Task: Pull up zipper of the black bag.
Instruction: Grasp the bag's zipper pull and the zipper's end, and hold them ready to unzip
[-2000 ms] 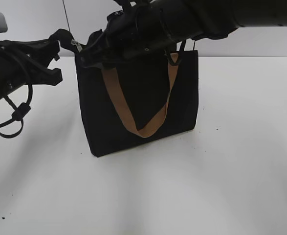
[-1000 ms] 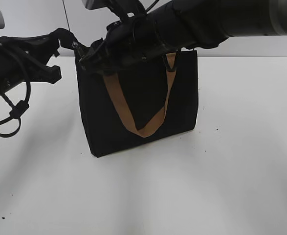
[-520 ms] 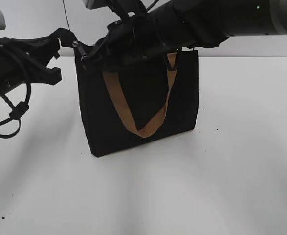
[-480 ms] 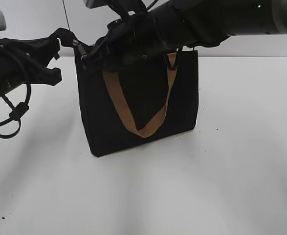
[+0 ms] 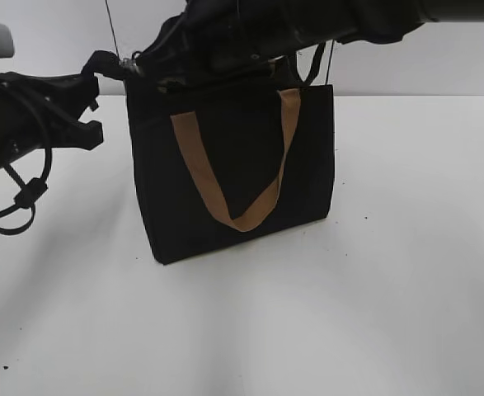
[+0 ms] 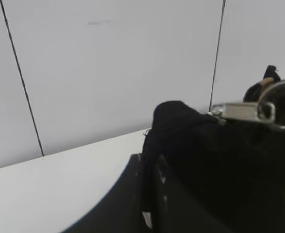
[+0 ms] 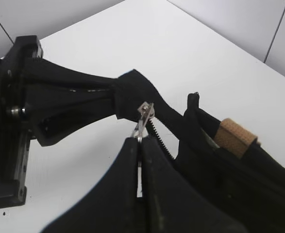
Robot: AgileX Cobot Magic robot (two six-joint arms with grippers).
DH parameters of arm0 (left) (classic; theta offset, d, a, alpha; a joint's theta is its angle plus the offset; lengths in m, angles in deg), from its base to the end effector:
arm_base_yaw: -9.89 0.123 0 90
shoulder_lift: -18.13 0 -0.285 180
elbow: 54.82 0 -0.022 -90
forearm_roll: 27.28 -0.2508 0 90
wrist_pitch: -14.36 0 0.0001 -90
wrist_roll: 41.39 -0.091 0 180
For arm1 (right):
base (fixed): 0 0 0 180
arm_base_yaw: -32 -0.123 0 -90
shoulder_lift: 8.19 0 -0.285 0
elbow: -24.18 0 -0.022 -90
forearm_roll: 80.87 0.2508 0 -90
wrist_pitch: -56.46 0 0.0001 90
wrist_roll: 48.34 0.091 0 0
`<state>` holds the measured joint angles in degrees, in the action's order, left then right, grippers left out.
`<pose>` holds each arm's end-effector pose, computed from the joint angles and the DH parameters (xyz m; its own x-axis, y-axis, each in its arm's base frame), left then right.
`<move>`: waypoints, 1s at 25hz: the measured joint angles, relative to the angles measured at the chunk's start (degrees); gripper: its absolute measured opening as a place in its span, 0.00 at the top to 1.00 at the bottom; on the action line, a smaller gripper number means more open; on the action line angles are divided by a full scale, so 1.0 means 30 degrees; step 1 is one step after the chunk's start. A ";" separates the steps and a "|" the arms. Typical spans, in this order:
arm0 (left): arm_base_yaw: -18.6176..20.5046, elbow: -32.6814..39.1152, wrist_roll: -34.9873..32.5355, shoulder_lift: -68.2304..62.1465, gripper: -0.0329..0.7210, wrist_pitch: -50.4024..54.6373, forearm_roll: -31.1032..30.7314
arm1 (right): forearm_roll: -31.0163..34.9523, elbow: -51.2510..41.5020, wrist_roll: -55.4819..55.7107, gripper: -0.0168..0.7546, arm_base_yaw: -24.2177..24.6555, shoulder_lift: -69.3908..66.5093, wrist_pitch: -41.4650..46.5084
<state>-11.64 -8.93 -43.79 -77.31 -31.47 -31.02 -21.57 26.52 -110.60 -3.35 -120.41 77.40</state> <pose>0.2695 -0.1109 0.2157 -0.0540 0.1150 -0.9919 0.4162 0.9055 0.0824 0.3307 0.2690 0.2777 -0.3551 -0.3476 -0.8678 -0.7974 0.5972 0.0871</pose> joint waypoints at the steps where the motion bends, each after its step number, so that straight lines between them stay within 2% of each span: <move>1: 0.0000 0.0000 0.0000 0.0000 0.94 0.0190 0.0000 | -0.0120 0.0000 0.0000 1.00 0.0019 0.0082 0.0053; 4: 0.0000 0.0000 0.0000 0.0000 0.94 0.0603 0.0000 | -0.0404 0.0000 0.0150 1.00 0.0390 0.0152 0.0327; 13: -0.0019 0.0000 -0.0097 0.0154 0.94 0.0306 -0.0297 | -0.0849 0.0000 0.1339 1.00 0.3220 0.0171 0.1222; 19: -0.0019 0.0000 -0.0341 0.1290 0.94 0.0761 -0.0642 | -0.0984 0.0000 0.1401 1.00 0.4223 0.0171 0.2187; 25: 0.0367 0.0000 -0.1633 0.2008 0.94 0.2288 -0.0242 | -0.2485 0.0000 0.2324 1.00 0.5470 0.0171 0.2085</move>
<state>-10.53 -8.93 -48.69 -71.29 -24.61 -31.75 -29.02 26.52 -103.63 13.06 -119.90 83.66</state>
